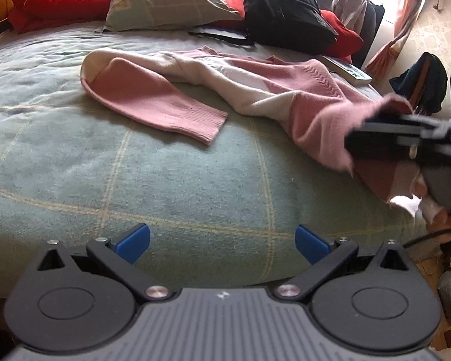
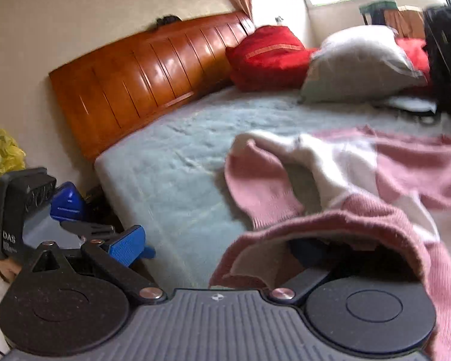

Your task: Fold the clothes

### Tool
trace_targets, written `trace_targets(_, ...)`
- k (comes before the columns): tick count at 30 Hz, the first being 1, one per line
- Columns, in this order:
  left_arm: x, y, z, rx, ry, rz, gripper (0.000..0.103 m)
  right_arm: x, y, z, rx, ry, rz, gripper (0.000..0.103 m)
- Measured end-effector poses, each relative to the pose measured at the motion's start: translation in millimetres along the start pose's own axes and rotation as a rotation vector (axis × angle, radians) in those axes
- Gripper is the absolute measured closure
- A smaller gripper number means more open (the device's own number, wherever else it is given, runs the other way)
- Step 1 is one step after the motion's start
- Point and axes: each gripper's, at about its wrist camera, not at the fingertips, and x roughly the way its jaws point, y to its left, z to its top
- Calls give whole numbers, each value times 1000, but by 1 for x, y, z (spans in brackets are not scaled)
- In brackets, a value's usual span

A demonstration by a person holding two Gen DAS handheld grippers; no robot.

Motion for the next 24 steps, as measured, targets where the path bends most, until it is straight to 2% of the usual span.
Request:
trace_targets(4, 6, -4, -2, 11, 17, -9, 1, 5, -12, -28, 66, 69, -78, 0)
trace_targets(9, 8, -8, -4, 20, 21, -24, 1, 6, -29, -59, 141, 68, -221, 0)
trace_targets(16, 7, -2, -4, 5, 19, -7, 1, 27, -15, -59, 73, -59, -355, 0)
trace_targets(24, -8, 26, -9, -50, -4, 57, 1, 47, 17, -39, -29, -142, -311, 0)
